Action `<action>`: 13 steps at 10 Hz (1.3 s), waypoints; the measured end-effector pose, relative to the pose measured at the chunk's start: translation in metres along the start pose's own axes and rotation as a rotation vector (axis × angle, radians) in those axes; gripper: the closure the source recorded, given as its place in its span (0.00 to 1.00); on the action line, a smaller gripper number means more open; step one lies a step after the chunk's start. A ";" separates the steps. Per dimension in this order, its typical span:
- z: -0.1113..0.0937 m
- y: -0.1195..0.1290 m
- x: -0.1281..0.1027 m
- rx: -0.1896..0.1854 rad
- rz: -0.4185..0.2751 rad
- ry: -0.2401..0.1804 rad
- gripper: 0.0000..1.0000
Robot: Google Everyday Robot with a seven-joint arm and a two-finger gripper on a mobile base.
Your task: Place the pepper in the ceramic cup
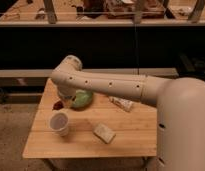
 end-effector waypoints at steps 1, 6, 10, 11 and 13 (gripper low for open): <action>0.002 0.002 -0.004 -0.045 -0.008 -0.002 0.96; -0.002 0.011 -0.010 -0.167 -0.099 -0.027 0.96; -0.010 0.020 0.002 -0.157 -0.187 -0.070 0.96; -0.012 0.022 0.006 -0.151 -0.208 -0.086 0.94; -0.010 0.026 0.006 -0.153 -0.234 -0.101 0.83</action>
